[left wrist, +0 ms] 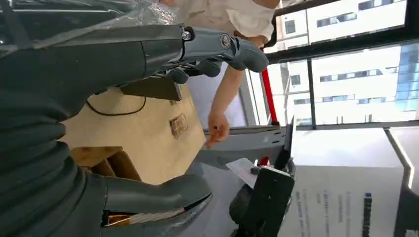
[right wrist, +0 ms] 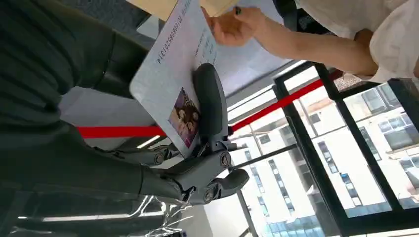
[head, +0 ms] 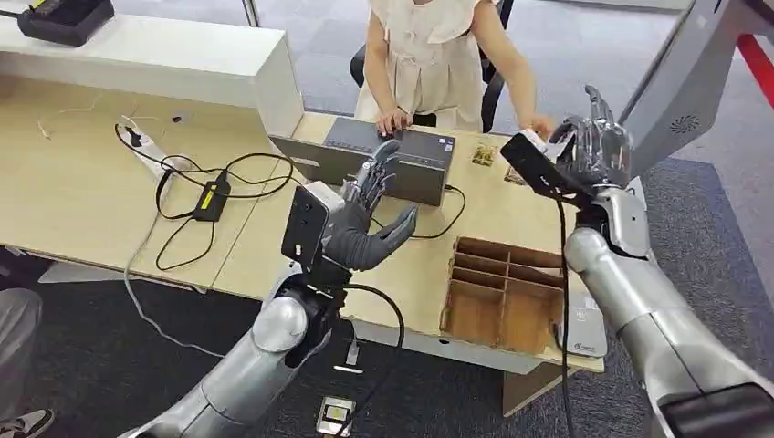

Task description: Pass the card to the sensor for recognition and then transmit it.

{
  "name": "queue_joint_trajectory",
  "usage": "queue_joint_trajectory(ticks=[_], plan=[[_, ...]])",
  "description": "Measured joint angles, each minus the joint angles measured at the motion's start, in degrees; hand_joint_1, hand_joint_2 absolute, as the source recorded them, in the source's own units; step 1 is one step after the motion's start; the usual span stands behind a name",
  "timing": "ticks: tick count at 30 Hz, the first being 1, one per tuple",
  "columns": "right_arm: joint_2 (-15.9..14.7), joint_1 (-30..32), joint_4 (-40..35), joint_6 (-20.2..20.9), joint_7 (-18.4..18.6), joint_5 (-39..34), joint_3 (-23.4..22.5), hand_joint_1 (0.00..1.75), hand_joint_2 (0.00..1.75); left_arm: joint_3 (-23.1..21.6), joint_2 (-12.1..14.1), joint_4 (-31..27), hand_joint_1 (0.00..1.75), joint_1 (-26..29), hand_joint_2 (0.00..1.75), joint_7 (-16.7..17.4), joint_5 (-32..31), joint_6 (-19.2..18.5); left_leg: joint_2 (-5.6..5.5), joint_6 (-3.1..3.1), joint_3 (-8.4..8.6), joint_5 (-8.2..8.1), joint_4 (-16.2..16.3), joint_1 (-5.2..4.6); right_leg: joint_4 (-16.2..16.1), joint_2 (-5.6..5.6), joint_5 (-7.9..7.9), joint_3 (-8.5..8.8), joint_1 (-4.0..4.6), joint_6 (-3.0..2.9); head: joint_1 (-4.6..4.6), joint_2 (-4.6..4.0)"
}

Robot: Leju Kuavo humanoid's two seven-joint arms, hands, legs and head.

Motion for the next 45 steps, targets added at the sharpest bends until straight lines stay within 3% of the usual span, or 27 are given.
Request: queue_joint_trajectory(ticks=[8, 13, 19, 31, 39, 45], plan=[[-0.3, 0.0, -0.3, -0.2, -0.4, -1.1, -0.4, 1.75, 1.75, 0.0, 0.0, 0.3, 0.00, 0.0, 1.75, 0.0, -0.1, 0.0, 0.01, 0.00, 0.00, 0.00, 0.0, 0.00, 0.0, 0.00, 0.00, 0.00, 0.00, 0.00, 0.00, 0.00], [-1.3, 0.9, -2.6, -2.3, -2.6, -13.0, -2.6, 1.75, 1.75, 0.0, 0.0, 0.3, 0.00, 0.5, 1.75, 0.2, -1.0, 1.5, 0.00, 0.00, 0.02, 0.00, 0.0, 0.00, 0.0, 0.00, 0.00, 0.00, 0.00, 0.00, 0.00, 0.00], [-6.4, 10.0, -12.4, -5.0, 0.6, -21.9, -8.2, 1.75, 1.75, 0.9, 0.6, -1.5, 0.00, 2.7, 1.75, 2.3, -2.8, 3.0, -0.05, 0.00, 0.02, -0.01, 0.0, 0.00, 0.0, -0.05, 0.00, 0.08, 0.01, 0.01, 0.00, 0.00], [-15.5, 26.2, -32.7, -3.8, 6.9, -18.7, -19.3, 1.75, 1.75, 2.6, 2.4, -4.7, 0.00, 6.4, 1.75, 2.3, -3.4, 2.8, -0.02, 0.00, 0.03, -0.01, 0.0, -0.01, 0.0, -0.03, 0.00, 0.06, -0.02, 0.00, -0.02, 0.00], [-17.3, 32.2, -42.2, -2.7, 8.9, -17.8, -23.2, 1.75, 1.75, 3.1, 2.7, -5.6, 0.00, 7.0, 1.75, 2.3, -4.0, 2.0, -0.01, 0.00, 0.03, 0.00, 0.0, -0.01, 0.0, -0.02, 0.00, 0.06, -0.02, 0.00, 0.00, 0.00], [-17.3, 33.8, -45.0, 0.8, 9.3, -16.6, -23.8, 1.75, 1.75, 3.1, 2.7, -5.9, 0.00, 6.9, 1.75, 2.4, -3.8, 1.8, -0.01, 0.00, 0.02, 0.00, 0.0, -0.01, 0.0, -0.02, 0.00, 0.06, -0.02, 0.00, -0.02, 0.00]])
